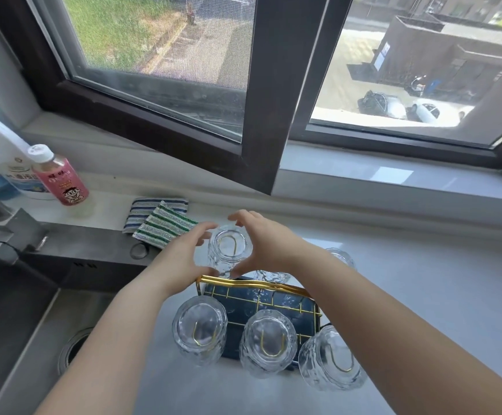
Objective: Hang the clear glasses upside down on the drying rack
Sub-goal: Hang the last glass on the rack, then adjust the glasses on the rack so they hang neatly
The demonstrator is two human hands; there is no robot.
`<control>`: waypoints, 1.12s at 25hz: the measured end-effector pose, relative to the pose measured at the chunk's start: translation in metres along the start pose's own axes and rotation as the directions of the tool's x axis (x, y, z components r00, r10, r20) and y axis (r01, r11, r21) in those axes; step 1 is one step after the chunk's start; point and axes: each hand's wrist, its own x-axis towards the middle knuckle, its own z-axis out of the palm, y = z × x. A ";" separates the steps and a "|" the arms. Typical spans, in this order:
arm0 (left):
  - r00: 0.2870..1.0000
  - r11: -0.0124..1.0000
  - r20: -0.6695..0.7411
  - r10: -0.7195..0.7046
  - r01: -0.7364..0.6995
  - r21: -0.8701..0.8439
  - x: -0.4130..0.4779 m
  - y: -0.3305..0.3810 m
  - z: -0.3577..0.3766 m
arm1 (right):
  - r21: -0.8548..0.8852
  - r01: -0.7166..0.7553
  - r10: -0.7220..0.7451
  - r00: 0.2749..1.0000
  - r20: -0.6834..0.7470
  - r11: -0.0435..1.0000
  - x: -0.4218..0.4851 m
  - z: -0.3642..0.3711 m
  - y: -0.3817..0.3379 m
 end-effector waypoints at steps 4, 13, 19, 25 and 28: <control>0.997 0.998 -0.066 0.047 -0.050 -0.048 -0.032 -0.003 -0.013 | 0.110 0.008 0.011 0.985 -0.170 0.994 -0.036 -0.019 -0.005; 0.999 0.974 0.002 -0.035 0.034 -0.226 -0.134 -0.014 -0.004 | 0.353 0.146 0.031 0.892 -0.451 0.924 -0.163 0.053 -0.057; 0.998 0.983 -0.047 -0.036 0.026 -0.183 -0.134 -0.014 0.022 | 0.139 0.084 -0.029 0.933 -0.360 0.987 -0.151 0.080 -0.067; 0.994 0.967 -0.100 -0.043 0.016 -0.255 -0.129 -0.016 0.036 | -0.049 -0.050 0.031 0.943 -0.333 0.998 -0.114 0.083 -0.067; 0.989 0.956 -0.137 -0.062 0.019 -0.292 -0.128 -0.017 0.039 | -0.057 -0.073 0.050 0.940 -0.338 0.996 -0.105 0.087 -0.066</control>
